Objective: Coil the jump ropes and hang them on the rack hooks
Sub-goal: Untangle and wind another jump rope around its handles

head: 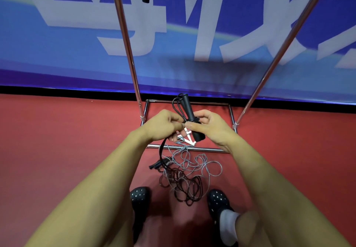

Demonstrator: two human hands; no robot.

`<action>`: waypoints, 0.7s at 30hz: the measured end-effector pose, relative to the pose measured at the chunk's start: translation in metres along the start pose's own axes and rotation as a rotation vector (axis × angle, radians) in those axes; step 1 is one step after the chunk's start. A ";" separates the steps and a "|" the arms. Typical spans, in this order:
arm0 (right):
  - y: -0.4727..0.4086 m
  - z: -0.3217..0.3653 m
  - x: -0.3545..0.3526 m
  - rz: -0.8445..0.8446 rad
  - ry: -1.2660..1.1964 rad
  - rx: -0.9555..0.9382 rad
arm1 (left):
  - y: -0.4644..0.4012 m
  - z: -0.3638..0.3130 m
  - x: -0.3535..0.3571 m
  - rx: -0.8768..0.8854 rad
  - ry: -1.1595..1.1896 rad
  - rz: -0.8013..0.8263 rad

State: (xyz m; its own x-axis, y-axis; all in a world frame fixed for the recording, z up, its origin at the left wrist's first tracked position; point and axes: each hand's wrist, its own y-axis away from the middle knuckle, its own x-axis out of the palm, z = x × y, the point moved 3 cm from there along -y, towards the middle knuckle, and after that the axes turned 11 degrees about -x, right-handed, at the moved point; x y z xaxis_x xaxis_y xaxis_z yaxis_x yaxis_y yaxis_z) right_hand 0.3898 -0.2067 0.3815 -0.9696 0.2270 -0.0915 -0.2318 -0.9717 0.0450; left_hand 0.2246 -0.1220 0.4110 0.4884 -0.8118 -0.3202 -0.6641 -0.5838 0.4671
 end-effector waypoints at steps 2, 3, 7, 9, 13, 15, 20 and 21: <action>0.002 0.003 -0.001 -0.025 0.011 -0.042 | 0.004 -0.004 0.001 0.039 0.036 0.003; 0.004 0.006 -0.001 -0.021 0.001 -0.052 | 0.006 -0.006 0.001 0.062 0.065 -0.003; 0.017 0.015 0.012 0.107 -0.087 -0.002 | 0.011 -0.012 0.000 0.139 0.143 -0.014; 0.021 0.017 0.019 0.140 -0.095 -0.012 | 0.013 -0.013 0.002 0.137 0.103 0.002; 0.021 0.025 0.020 0.103 -0.209 0.009 | 0.020 -0.014 0.004 0.139 0.122 0.038; 0.022 0.030 0.019 0.099 -0.232 -0.003 | 0.023 -0.016 0.004 0.132 0.197 0.054; 0.021 0.033 0.022 0.034 -0.225 -0.045 | 0.021 -0.013 0.003 0.090 0.221 -0.006; 0.021 0.032 0.023 0.024 -0.227 -0.043 | 0.021 -0.012 0.003 0.084 0.217 0.003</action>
State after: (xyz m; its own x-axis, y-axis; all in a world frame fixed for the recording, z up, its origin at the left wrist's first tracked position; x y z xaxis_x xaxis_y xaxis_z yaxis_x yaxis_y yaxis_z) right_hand 0.3601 -0.2199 0.4118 -0.9687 0.2079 0.1357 -0.2097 -0.9778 0.0014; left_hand 0.2194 -0.1362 0.4299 0.5905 -0.7965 -0.1301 -0.7062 -0.5880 0.3944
